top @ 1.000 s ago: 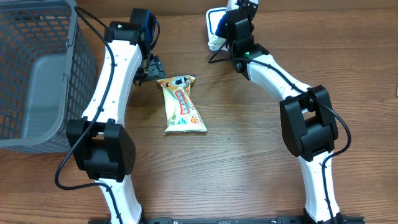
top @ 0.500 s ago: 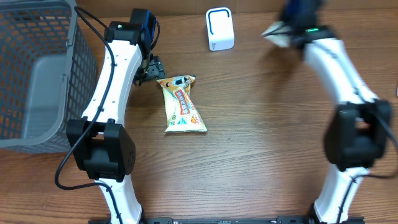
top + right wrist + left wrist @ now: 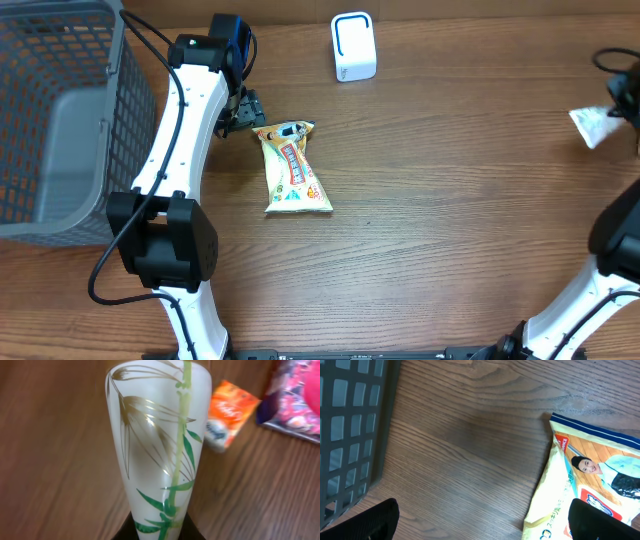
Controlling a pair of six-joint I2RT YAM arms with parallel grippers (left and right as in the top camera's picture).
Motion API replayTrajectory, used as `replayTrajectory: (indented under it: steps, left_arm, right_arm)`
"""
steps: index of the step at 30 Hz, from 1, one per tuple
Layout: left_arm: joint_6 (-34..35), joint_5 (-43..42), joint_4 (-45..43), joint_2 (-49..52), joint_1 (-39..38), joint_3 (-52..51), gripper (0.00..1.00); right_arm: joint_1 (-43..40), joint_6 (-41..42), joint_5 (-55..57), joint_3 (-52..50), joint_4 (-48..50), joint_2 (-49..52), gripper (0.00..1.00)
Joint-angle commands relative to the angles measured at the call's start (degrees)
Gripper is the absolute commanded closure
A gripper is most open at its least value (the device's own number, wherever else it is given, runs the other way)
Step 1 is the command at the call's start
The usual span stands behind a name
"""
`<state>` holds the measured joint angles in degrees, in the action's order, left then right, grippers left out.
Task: Scan the item barcode
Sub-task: 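Carry the white tube off to the right and release it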
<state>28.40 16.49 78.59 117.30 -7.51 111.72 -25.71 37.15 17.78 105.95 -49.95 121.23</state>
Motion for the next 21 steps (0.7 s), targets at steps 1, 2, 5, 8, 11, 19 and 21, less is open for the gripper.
replayTrajectory:
  steps: [1,2,5,8,11,19,21]
  left_arm:
    - [0.8,0.0,0.0,0.4,-0.4,0.2,0.00]
    - [0.8,0.0,0.0,0.4,-0.4,0.2,0.00]
    - [0.8,0.0,0.0,0.4,-0.4,0.2,0.00]
    - [0.8,0.0,0.0,0.4,-0.4,0.2,0.00]
    - [0.8,0.0,0.0,0.4,-0.4,0.2,0.00]
    - [0.8,0.0,0.0,0.4,-0.4,0.2,0.00]
    - [0.8,0.0,0.0,0.4,-0.4,0.2,0.00]
  right_arm:
    - [-3.0,1.5,-0.6,0.1,0.3,1.9,0.96]
    - [-3.6,1.5,-0.7,0.1,0.3,2.5,0.96]
    - [-4.9,1.4,-1.6,0.1,1.6,3.7,0.96]
    - [-5.5,1.4,-1.6,0.1,4.8,3.7,0.96]
    - [-5.7,1.4,-1.6,0.1,9.8,3.8,0.96]
    - [-5.9,1.4,-0.6,0.1,24.7,7.6,0.96]
    - [-6.2,1.4,0.8,0.1,27.1,9.1,0.96]
